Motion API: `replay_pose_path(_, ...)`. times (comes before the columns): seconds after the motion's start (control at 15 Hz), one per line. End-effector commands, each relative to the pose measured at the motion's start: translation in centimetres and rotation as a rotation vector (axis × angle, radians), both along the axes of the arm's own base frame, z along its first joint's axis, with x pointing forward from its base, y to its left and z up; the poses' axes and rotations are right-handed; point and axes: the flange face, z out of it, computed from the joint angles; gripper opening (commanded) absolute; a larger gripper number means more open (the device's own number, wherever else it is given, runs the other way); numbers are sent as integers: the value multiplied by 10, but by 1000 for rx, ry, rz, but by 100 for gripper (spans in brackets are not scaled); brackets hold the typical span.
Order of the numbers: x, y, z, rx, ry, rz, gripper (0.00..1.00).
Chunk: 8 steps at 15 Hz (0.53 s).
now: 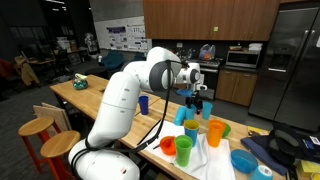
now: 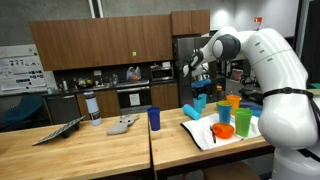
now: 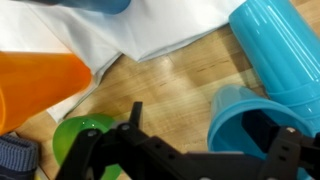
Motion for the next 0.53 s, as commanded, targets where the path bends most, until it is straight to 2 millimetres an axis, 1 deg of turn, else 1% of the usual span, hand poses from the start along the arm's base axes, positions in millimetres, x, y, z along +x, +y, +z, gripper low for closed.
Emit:
replay_pose_path(0.0,0,-10,-4,32,23,-11,100)
replay_pose_path(0.13,-1,-15,-13,32,39,-24,100)
replay_pose_path(0.2,-1,-15,-19,36,48,-25,92)
replay_pose_path(0.27,-2,-15,-24,36,57,-30,73)
replay_pose_path(0.4,-2,-14,-31,38,72,-28,61)
replay_pose_path(0.47,-2,-13,-33,36,75,-30,52)
